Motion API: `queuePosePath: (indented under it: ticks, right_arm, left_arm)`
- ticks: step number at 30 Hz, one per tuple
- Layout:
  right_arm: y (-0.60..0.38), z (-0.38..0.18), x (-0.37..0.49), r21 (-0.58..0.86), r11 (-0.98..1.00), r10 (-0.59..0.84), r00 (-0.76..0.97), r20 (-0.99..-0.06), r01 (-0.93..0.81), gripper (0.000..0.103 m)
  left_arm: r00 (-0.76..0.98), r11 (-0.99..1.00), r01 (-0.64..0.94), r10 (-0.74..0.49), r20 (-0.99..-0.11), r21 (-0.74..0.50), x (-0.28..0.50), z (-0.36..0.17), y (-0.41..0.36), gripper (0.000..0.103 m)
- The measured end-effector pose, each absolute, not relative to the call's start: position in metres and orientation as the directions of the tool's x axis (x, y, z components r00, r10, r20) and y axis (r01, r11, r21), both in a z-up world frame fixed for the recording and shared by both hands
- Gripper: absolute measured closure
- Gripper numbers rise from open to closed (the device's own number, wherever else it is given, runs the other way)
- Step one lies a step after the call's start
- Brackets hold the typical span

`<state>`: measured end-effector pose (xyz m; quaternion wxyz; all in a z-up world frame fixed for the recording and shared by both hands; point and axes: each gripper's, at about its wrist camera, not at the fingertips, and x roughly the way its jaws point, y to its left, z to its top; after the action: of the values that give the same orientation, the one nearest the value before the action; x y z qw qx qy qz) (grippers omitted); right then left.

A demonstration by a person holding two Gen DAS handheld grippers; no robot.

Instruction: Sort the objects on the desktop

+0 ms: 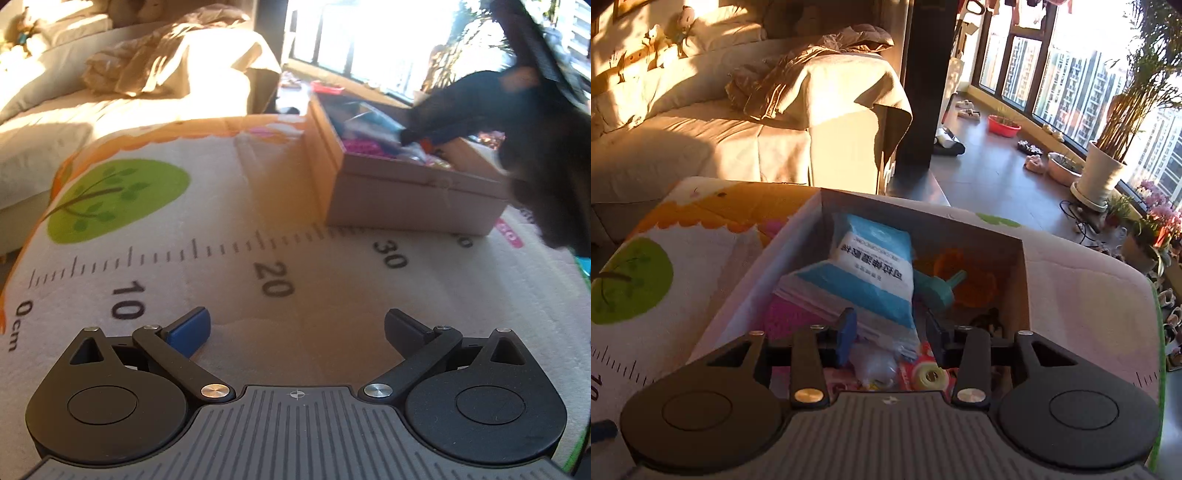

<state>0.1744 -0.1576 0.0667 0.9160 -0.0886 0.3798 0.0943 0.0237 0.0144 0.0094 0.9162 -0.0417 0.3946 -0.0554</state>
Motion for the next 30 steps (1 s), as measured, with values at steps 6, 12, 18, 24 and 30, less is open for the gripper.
queuePosePath:
  ticks: [6,12,18,24,30]
  right_arm:
    - [-0.198,0.091,0.101,0.046,0.977,0.189,0.754,-0.629,-0.207,0.041]
    - [-0.208,0.075,0.023,0.125,0.967,0.251,0.773,-0.583,-0.22,0.017]
    - [-0.189,0.016,0.002,0.083,0.981,0.186,0.72,-0.669,-0.176,0.006]
    - [-0.179,0.0,0.019,-0.022,0.989,0.093,0.729,-0.679,-0.146,0.0]
    - [-0.18,-0.005,0.035,-0.013,0.979,0.141,0.731,-0.668,-0.201,0.0]
  left_arm:
    - [0.693,0.994,0.056,-0.103,-0.713,-0.09,0.018,0.007,0.013,0.0]
    - [0.708,0.998,0.044,-0.059,-0.704,-0.04,0.014,0.002,0.006,0.0]
    - [0.728,0.999,0.043,-0.023,-0.685,0.013,0.011,-0.001,0.003,0.0]
    - [0.738,0.999,0.033,-0.032,-0.674,-0.011,0.019,-0.004,0.007,0.0]
    - [0.739,1.0,0.02,-0.019,-0.673,-0.006,0.022,-0.004,0.006,0.0]
